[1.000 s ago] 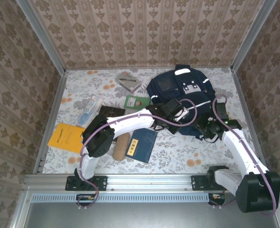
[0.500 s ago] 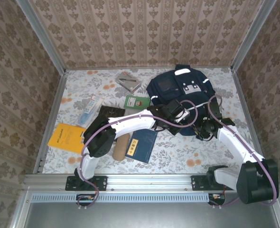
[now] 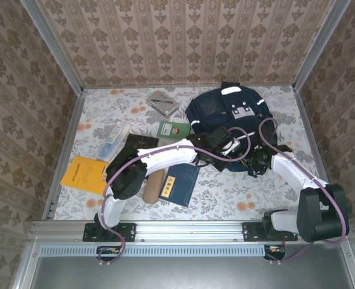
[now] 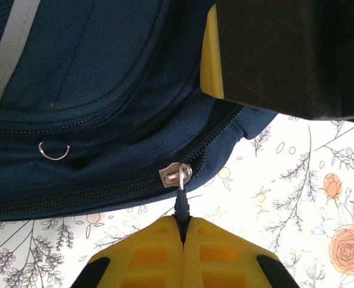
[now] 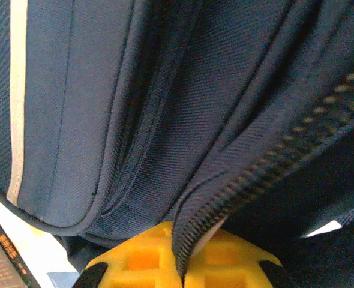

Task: Pack the student bag
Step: Unzip the student bag at the center of the table.

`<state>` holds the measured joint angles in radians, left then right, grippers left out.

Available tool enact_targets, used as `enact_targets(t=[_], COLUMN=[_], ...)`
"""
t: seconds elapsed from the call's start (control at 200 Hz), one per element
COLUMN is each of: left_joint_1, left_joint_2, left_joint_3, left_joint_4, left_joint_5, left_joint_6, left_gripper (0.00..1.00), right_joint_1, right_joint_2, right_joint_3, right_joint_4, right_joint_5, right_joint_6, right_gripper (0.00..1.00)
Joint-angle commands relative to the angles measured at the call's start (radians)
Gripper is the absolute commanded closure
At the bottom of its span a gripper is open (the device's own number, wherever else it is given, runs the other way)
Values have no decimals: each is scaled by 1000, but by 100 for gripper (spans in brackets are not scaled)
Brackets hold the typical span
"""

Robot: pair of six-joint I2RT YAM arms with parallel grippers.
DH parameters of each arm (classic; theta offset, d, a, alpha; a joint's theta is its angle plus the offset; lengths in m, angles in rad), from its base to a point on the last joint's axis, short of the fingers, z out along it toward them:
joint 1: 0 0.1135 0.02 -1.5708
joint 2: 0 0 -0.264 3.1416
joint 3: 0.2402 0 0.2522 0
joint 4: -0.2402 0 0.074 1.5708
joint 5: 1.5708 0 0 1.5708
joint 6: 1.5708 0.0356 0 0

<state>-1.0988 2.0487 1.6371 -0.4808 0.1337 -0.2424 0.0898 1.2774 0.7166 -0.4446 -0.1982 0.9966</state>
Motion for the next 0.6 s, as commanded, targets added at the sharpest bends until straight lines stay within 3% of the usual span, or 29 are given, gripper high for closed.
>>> enact_targets(t=[0.0, 0.385, 0.59], left_joint_1=[10, 215, 321], left_joint_2=[20, 101, 222], left_joint_3=[35, 106, 238], left_joint_4=[-33, -119, -180], left_joint_5=[-18, -120, -165], left_joint_6=[4, 68, 81], left_gripper=[100, 100, 100], right_joint_1=[-4, -103, -107], right_joint_2=[-40, -184, -196], right_joint_3=[49, 58, 58], right_joint_4=[-22, -149, -155], right_joint_5=[40, 45, 27], right_joint_6=[-39, -129, -138], right_gripper=[100, 100, 100])
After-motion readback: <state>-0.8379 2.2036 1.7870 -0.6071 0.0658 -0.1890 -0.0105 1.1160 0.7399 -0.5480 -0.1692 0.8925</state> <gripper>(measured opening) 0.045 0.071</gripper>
